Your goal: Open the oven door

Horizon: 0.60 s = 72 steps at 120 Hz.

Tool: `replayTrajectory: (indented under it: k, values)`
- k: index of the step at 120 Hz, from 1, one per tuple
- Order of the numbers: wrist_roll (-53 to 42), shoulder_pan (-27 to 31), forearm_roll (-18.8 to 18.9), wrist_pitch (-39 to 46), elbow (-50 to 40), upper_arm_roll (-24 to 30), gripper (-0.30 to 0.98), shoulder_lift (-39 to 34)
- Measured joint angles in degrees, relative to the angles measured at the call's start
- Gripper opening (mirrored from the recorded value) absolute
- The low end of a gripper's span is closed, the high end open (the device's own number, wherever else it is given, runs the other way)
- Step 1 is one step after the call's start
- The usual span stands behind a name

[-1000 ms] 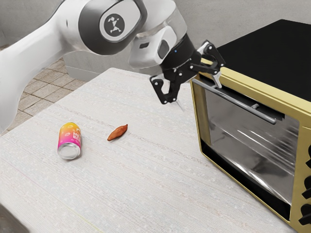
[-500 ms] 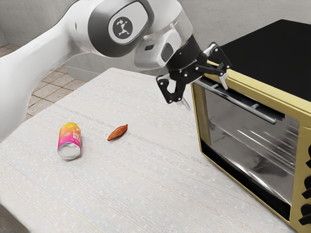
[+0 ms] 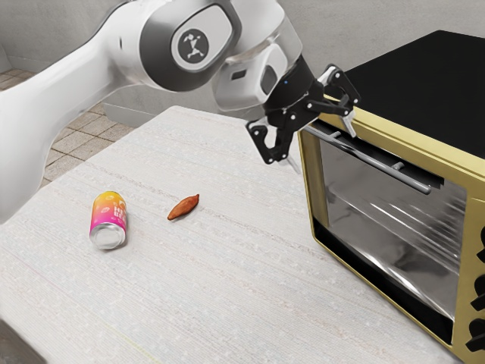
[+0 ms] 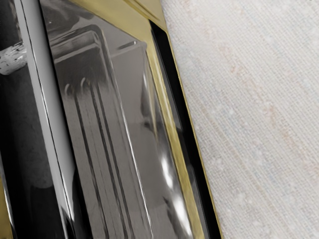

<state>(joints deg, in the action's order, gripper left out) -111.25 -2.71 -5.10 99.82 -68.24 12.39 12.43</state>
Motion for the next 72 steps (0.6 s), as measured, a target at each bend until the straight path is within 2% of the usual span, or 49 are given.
replayTrajectory:
  k: [53, 72]
  values:
    - [3.8, 0.0, 0.3, 1.8, -3.2, 0.1, 0.69, -0.5]
    - [4.6, 0.0, 0.2, 4.1, -11.9, 0.0, 0.66, -6.9]
